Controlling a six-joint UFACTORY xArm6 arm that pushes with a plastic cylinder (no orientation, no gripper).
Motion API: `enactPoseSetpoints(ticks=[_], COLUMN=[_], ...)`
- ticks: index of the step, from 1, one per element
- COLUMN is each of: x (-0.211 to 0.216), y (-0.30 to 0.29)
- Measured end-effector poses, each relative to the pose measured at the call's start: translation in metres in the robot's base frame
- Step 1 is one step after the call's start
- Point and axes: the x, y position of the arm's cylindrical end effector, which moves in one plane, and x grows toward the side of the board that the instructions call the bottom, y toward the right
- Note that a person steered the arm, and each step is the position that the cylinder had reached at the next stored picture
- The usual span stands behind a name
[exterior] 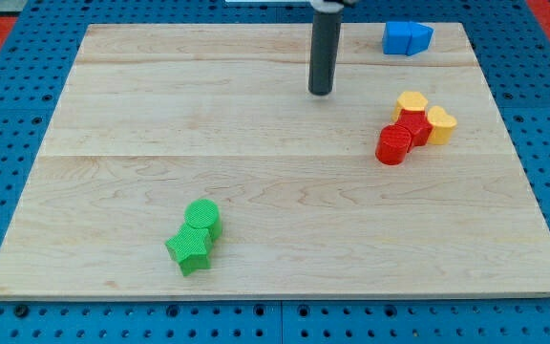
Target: Slide the blue cube to the yellow hexagon
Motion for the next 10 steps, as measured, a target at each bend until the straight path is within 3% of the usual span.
enactPoseSetpoints(ticks=[1,3,4,5,6,7,9,10], x=[-0.007,-0.010,-0.055,-0.097,-0.112,-0.104,-0.073,-0.064], y=[0.036,0.215,0.244,0.218,0.156,0.101,0.079,0.040])
